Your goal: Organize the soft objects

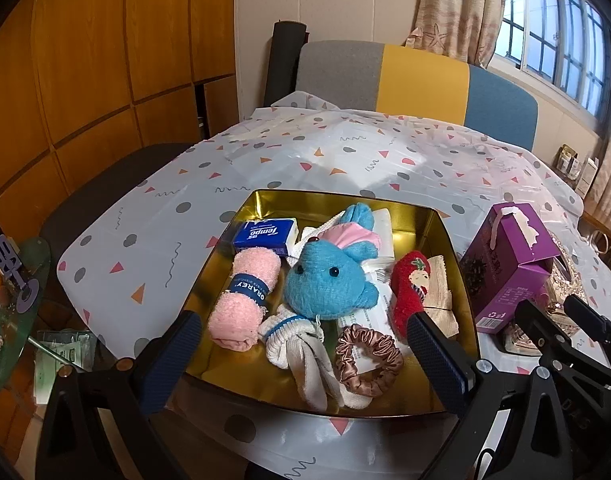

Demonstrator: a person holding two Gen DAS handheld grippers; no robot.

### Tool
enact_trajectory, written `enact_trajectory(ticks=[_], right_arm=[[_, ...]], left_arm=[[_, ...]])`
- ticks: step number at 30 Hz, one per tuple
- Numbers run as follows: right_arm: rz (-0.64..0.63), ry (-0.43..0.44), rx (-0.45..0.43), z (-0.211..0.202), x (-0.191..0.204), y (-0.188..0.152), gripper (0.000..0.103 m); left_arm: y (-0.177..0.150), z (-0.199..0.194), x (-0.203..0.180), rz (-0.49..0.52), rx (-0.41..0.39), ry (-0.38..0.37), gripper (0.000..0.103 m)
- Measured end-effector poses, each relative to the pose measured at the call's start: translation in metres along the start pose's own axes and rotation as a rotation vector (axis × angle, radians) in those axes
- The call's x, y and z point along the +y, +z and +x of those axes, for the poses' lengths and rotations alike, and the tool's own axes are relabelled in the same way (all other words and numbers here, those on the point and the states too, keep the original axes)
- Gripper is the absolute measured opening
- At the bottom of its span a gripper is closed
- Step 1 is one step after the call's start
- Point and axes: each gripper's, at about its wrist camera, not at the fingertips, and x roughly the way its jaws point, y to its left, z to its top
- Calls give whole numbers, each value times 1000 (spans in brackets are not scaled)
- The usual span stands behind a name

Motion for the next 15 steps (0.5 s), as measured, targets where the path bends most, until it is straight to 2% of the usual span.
enact_trajectory(ticks=[5,8,15], right_arm=[[-1,-1,1,0,0,0,79],[-4,-5,4,0,-1,-1,79],[1,-16,6,1,-4,-3,79]], left_arm=[[0,-2,1,-6,-13,-2,103],[-1,-4,3,-10,-31,-28,103],[-2,-3,3,-2,-33,-12,103]])
